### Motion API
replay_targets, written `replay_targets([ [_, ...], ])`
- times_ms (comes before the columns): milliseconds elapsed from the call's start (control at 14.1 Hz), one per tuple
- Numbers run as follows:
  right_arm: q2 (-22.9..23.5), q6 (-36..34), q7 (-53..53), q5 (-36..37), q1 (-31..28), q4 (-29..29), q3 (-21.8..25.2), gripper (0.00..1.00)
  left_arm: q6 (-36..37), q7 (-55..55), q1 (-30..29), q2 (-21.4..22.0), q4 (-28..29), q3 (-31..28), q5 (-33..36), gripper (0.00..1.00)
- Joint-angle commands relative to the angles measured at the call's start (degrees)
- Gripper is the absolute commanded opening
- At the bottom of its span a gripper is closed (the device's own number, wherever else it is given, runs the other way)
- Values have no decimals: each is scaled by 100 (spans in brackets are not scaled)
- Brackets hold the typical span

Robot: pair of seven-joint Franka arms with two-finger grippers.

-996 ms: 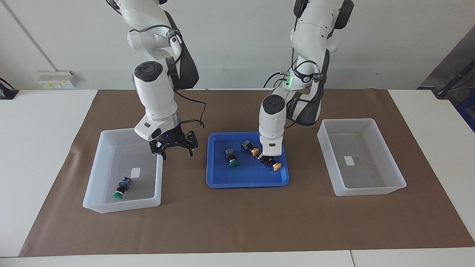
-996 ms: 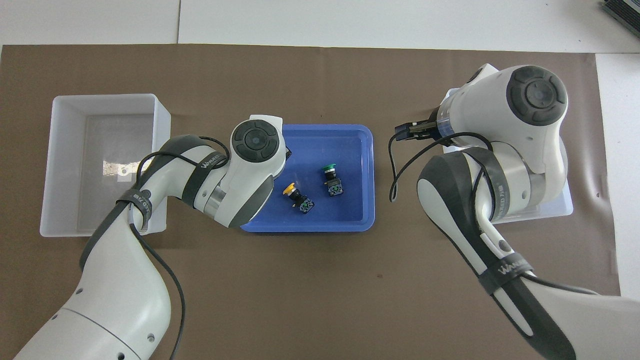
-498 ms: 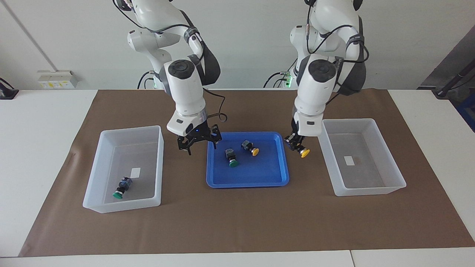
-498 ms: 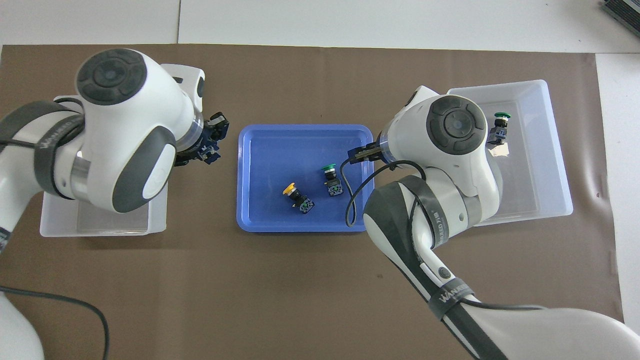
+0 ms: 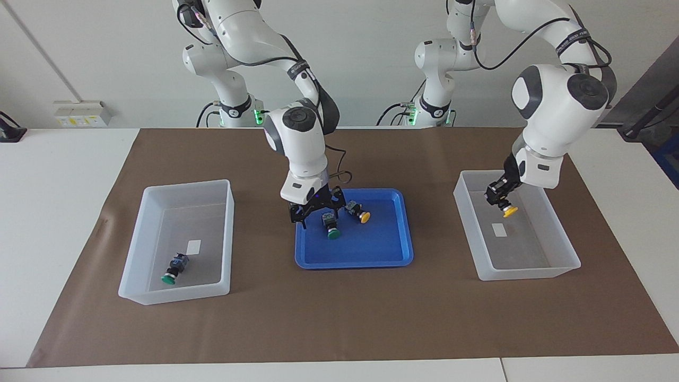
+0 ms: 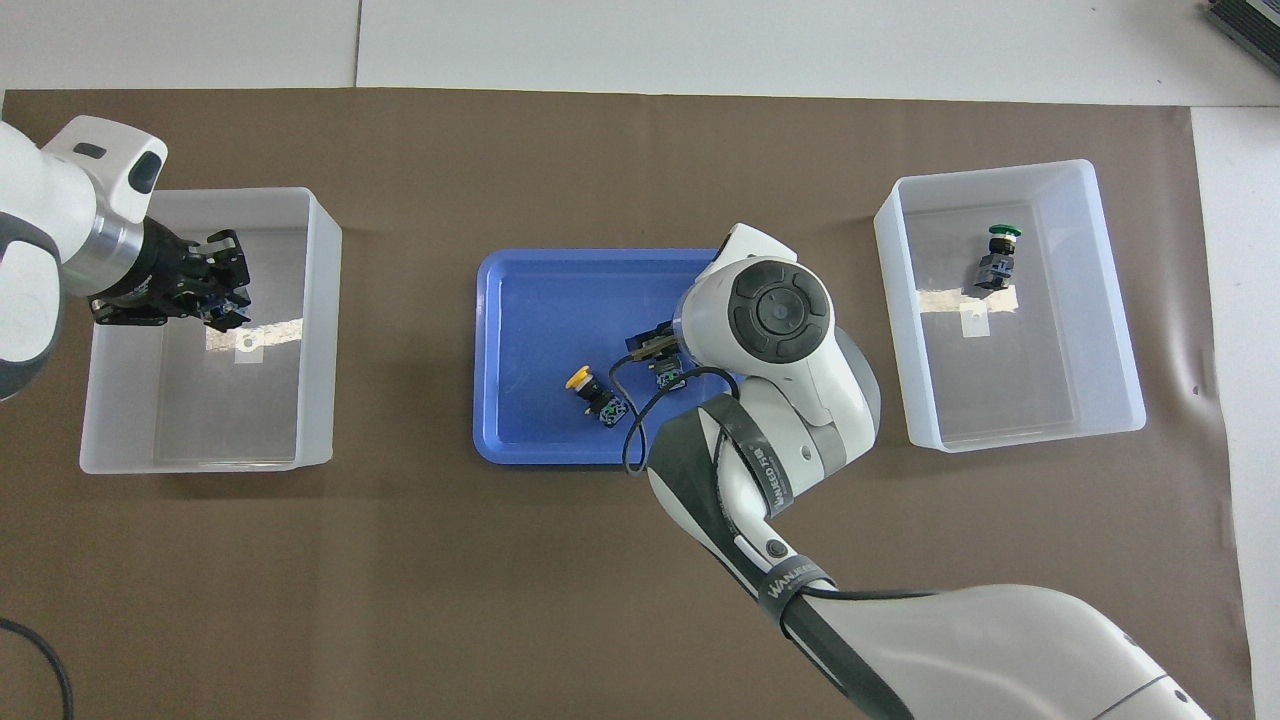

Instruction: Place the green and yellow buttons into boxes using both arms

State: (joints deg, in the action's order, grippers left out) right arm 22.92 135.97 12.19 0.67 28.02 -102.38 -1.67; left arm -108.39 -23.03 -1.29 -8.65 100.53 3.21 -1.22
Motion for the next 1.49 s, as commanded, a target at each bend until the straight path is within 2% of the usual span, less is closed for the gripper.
replay_targets([
  [0, 160, 454, 179, 38, 116, -203, 1, 100, -1136, 842, -467, 626, 1386, 57, -98, 0],
  [356, 99, 773, 240, 47, 230, -748, 9, 100, -2422, 897, -495, 698, 2557, 48, -98, 0],
  [427, 82, 764, 319, 47, 239, -766, 1, 85, -2554, 906, -495, 681, 2751, 48, -98, 2],
  [498, 81, 764, 398, 47, 239, -766, 0, 63, -2677, 923, -503, 620, 2814, 48, -98, 19],
  [640, 81, 755, 399, 47, 239, -757, 9, 10, -2740, 914, -495, 584, 2797, 48, -98, 80],
  [712, 64, 755, 399, 82, 239, -740, 9, 0, -2732, 906, -477, 575, 2745, 48, -98, 100],
  [854, -85, 694, 425, 74, 178, -705, 9, 0, -2540, 844, -416, 505, 2483, 48, -98, 100],
  [996, -374, 624, 443, 21, -23, -678, 44, 0, -1987, 827, -407, 505, 2035, 57, -89, 100],
  [1139, -717, 256, 443, -6, -278, -564, 53, 0, -1748, 818, -363, 505, 1752, 57, -72, 100],
  [1281, -1025, 61, 364, -6, -708, -537, 62, 0, -1441, 809, -284, 505, 1472, 74, -72, 100],
  [1423, -1123, 52, 302, -6, -1104, -503, 62, 0, -1054, 320, 14, 478, 1076, 74, -72, 100],
])
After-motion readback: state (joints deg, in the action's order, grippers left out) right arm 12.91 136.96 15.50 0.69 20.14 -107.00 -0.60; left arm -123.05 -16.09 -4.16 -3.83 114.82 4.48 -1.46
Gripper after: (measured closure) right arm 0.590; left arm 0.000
